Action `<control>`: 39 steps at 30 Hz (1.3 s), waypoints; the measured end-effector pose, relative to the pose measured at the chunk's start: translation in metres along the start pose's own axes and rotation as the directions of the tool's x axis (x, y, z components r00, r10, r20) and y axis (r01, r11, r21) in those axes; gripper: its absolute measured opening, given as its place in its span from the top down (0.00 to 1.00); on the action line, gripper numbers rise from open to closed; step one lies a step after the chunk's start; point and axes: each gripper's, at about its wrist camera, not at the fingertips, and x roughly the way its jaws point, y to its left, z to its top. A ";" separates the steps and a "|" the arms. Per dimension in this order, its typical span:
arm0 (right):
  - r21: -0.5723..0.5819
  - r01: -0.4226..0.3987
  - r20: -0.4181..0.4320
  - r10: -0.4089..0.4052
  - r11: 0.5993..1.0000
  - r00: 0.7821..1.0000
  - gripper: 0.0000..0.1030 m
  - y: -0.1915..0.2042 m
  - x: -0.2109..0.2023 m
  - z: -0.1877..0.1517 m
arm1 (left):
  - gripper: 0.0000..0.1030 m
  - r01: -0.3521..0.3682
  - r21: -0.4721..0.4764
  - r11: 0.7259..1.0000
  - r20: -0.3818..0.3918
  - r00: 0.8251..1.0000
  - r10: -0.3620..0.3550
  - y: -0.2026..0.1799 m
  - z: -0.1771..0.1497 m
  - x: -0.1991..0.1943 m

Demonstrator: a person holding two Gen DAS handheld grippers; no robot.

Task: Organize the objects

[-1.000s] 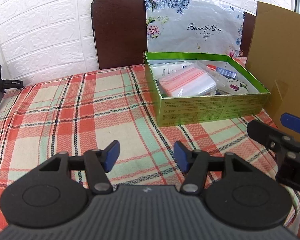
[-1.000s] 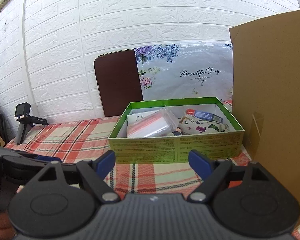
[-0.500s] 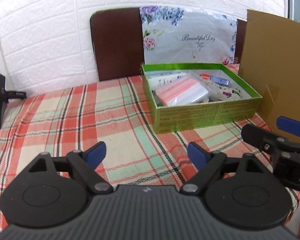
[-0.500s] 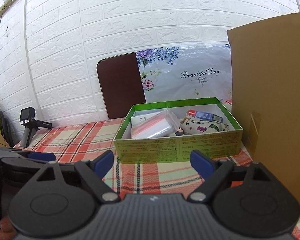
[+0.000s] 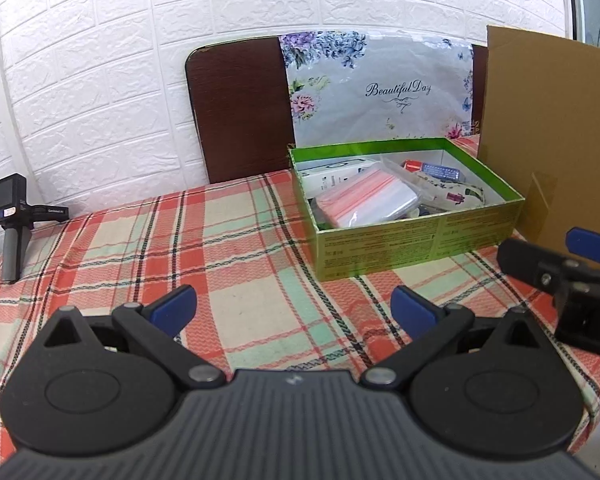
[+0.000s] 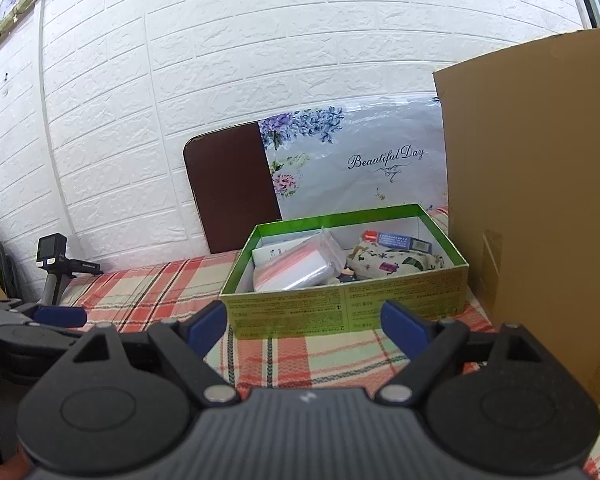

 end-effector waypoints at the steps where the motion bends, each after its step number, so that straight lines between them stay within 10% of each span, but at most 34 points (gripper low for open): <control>1: 0.001 0.000 -0.001 0.000 1.000 1.000 0.14 0.000 0.000 0.000 | 0.00 -0.008 0.003 1.000 -0.002 1.000 0.008 0.000 0.000 0.000; 39: 0.020 0.030 -0.021 -0.030 0.999 0.999 0.06 0.003 0.005 -0.009 | 0.00 -0.024 0.070 0.997 -0.075 0.997 0.029 -0.010 -0.009 0.006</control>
